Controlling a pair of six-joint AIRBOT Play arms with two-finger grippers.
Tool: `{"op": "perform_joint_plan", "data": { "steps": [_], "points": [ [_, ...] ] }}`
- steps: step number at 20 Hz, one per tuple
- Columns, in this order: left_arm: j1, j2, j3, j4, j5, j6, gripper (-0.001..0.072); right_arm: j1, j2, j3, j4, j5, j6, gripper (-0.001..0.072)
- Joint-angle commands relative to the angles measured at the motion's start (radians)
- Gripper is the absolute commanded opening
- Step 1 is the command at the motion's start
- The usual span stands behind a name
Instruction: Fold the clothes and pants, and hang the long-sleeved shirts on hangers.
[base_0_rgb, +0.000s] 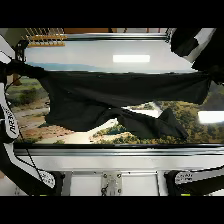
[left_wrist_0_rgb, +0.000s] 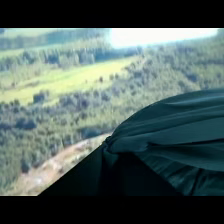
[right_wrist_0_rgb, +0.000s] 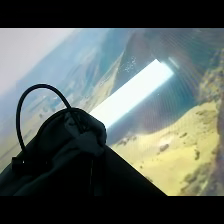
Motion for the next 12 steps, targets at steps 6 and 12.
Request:
{"op": "perform_joint_plan", "data": {
  "steps": [6,12],
  "points": [
    [-0.101,-0.103,0.041,-0.002,0.476,-0.181,0.0569,0.069,-0.132,0.055,0.006,-0.351,0.229,0.0345],
    [-0.055,-0.073,0.042,-0.002,0.378,-0.341,0.0569,0.043,-0.071,0.112,0.002,-0.202,0.224,0.0657]
  ]
}}
